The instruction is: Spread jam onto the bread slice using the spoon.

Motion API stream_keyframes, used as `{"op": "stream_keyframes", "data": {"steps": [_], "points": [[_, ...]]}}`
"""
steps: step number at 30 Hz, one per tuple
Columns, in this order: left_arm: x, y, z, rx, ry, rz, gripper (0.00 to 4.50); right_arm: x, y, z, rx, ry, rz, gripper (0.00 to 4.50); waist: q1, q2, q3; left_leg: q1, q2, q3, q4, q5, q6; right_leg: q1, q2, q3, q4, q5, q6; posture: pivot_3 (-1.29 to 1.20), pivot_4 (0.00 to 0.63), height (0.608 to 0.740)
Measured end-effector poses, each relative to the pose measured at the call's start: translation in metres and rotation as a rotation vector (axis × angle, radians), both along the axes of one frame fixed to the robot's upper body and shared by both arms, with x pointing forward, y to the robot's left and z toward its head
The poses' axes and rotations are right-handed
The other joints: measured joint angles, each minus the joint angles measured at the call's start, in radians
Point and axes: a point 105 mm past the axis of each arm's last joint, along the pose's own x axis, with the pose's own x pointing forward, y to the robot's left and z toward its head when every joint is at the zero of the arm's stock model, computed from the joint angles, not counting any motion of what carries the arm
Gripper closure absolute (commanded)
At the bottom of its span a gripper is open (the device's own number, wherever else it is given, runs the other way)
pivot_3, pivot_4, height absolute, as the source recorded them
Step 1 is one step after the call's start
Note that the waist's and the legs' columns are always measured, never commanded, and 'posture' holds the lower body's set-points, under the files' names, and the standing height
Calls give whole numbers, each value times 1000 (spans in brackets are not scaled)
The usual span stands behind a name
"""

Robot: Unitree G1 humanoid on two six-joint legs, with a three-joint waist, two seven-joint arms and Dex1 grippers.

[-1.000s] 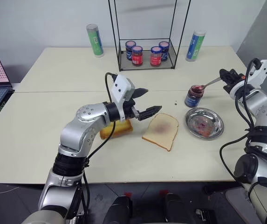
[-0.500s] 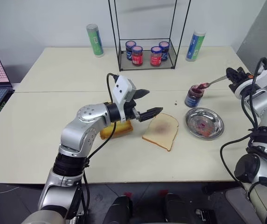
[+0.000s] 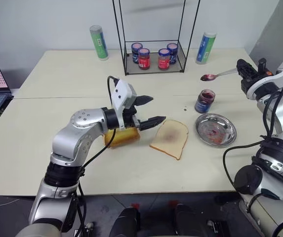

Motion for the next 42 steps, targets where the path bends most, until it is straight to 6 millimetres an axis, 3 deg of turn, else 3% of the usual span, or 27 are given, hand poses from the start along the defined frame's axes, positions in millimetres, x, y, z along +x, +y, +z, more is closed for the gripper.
{"op": "stream_keyframes", "data": {"steps": [6, 11, 16, 21, 30, 35, 38, 42], "points": [[-40, 32, -40, 45, 174, 39, 0, -32, 58, -41, -243, 54, 151, 4489, -16, 1, 0, 0, 1, -1, -4, 0, 0, -3, 0, 1, 0, 0, -1, 0, 150, 740], [-51, 29, -39, 33, 175, 57, 0, -52, 99, -63, -373, 45, 275, 4489, -7, 0, 0, 1, 1, -2, -4, 0, 0, -1, 0, 0, 0, 0, -1, 0, 150, 740], [-52, 32, -44, 35, 191, 85, 0, -57, 111, -92, -451, 88, 304, 4489, -7, 0, 0, 1, 1, -1, -4, 0, 0, -2, 0, 0, 0, 0, -1, 0, 150, 740], [-52, 35, -46, 50, 195, 102, 0, -51, 108, -111, -535, 78, 278, 4489, -7, 0, 0, 1, 1, -1, -4, 0, 0, -2, 1, 0, 0, 0, -1, 0, 150, 740], [-51, 37, -46, 60, 194, 112, 0, -45, 101, -111, -591, 18, 250, 4489, 6, 0, -1, 1, 1, -1, -4, 0, 0, -1, 0, 0, 0, 0, -1, 0, 150, 740], [-49, 37, -43, 64, 182, 108, 0, -37, 80, -99, -592, 9, 178, 4489, 11, 0, 0, 1, 0, -1, -3, 0, 0, -1, 0, 0, 0, 0, -1, 0, 150, 740], [-49, 37, -42, 62, 178, 107, 0, -34, 67, -97, -565, 31, 137, 4489, 9, 0, 0, 1, 1, -1, -4, 0, 0, -2, 0, 0, 0, 0, -1, 0, 150, 740], [-47, 37, -40, 61, 171, 106, 0, -34, 64, -98, -424, 69, 134, 4489, 7, 0, 0, 1, 1, -1, -4, 0, 0, -2, 1, 0, 0, 0, -1, 0, 150, 740]]}}
